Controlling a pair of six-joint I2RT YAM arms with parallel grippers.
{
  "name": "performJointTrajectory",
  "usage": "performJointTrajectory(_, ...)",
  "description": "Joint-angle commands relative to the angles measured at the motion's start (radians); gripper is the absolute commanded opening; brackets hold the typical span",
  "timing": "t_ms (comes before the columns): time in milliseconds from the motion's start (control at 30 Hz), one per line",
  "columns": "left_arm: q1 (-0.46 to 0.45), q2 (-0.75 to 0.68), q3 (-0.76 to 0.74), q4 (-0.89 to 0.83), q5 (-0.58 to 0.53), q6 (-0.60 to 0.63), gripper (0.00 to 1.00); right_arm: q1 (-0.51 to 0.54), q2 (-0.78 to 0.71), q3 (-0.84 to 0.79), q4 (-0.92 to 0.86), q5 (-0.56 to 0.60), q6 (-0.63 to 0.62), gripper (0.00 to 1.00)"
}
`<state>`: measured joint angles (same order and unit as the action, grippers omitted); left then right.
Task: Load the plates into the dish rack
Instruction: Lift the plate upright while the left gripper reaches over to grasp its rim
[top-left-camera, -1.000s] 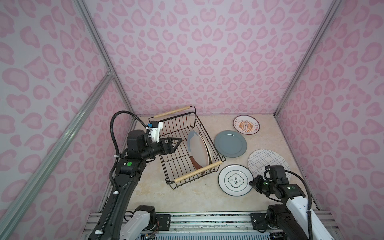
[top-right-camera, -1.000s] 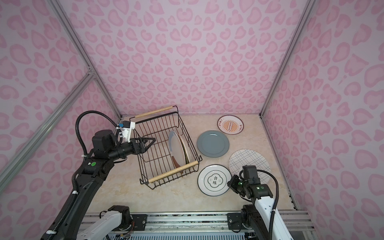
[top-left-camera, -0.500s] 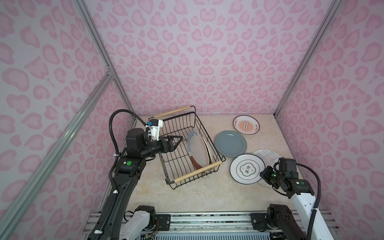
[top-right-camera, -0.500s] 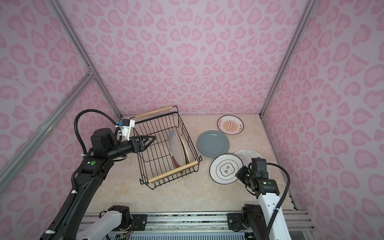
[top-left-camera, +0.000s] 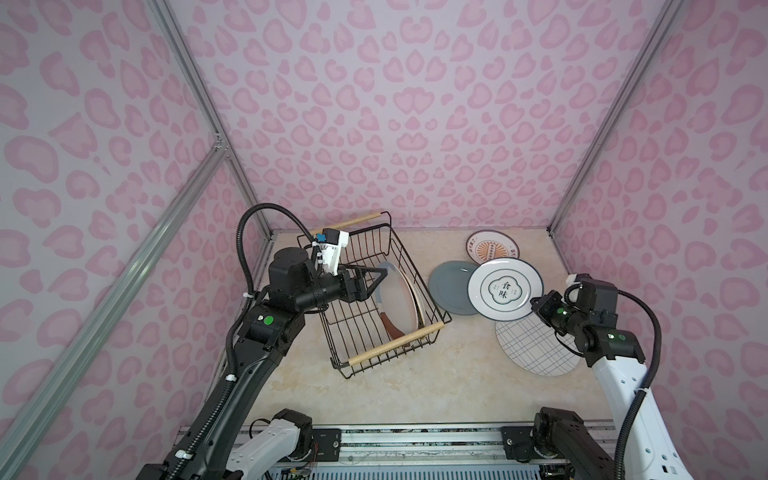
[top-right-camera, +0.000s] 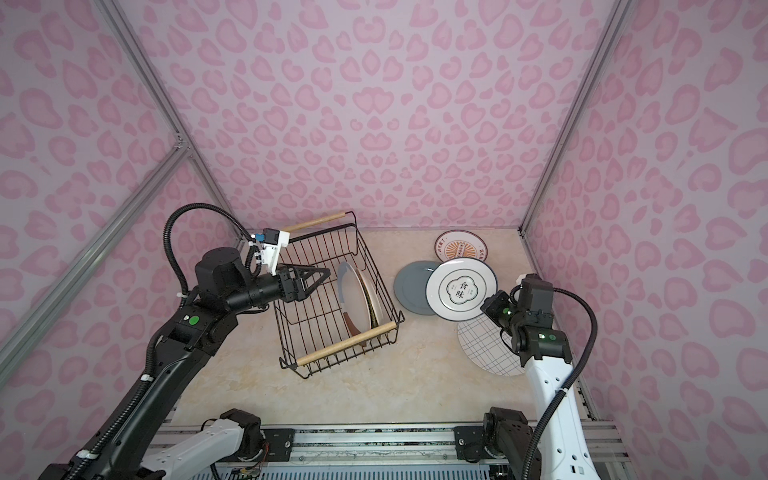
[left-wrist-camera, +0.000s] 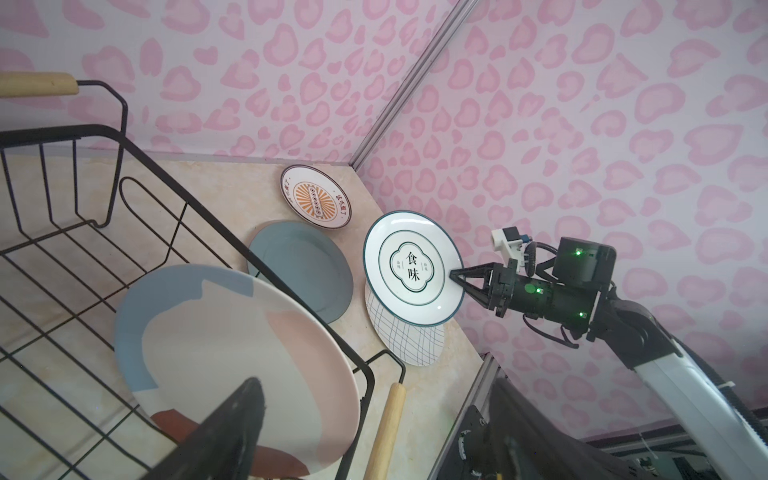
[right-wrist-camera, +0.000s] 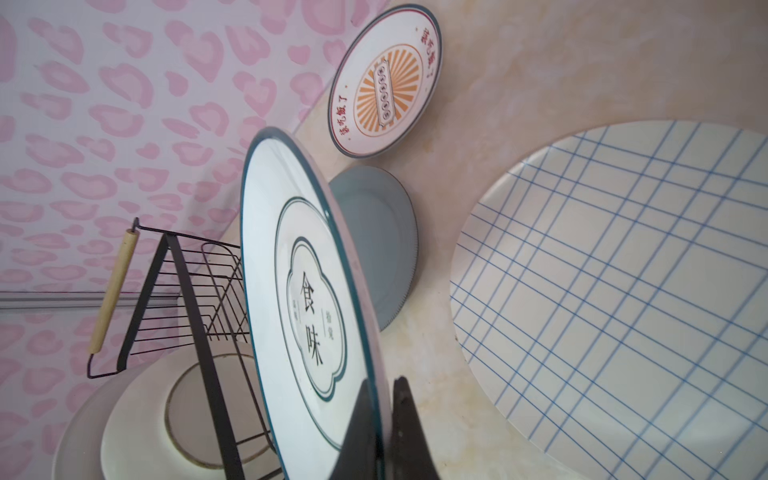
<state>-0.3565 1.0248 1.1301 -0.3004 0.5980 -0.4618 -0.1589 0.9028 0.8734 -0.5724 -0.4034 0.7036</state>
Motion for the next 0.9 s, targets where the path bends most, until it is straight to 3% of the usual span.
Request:
performJointTrajectory(0, -0.068, 0.022, 0.027, 0.084, -0.103, 0.093, 0.86, 0.0, 0.028, 0.041, 0.111, -0.069, 0.053, 0.0)
performJointTrajectory(100, -0.195, 0.062, 0.05, 0.095, -0.174, 0.237, 0.82, -0.001, 0.046, 0.065, 0.128, -0.09, 0.072, 0.0)
performJointTrajectory(267, -0.432, 0.149, 0.098, 0.071, -0.33, 0.61, 0.79, 0.002, 0.053, 0.085, 0.126, -0.11, 0.085, 0.0)
performJointTrajectory(500, -0.64, 0.299, 0.097, 0.139, -0.51, 1.109, 0.75, 0.008, 0.053, 0.105, 0.11, -0.138, 0.116, 0.0)
performJointTrajectory(733, -0.685, 0.416, 0.065, 0.413, -0.564, 1.303, 0.62, 0.028, 0.058, 0.109, 0.113, -0.162, 0.157, 0.0)
performJointTrajectory(867, -0.697, 0.493, 0.091, 0.443, -0.611, 1.406, 0.55, 0.032, 0.069, 0.127, 0.111, -0.171, 0.171, 0.0)
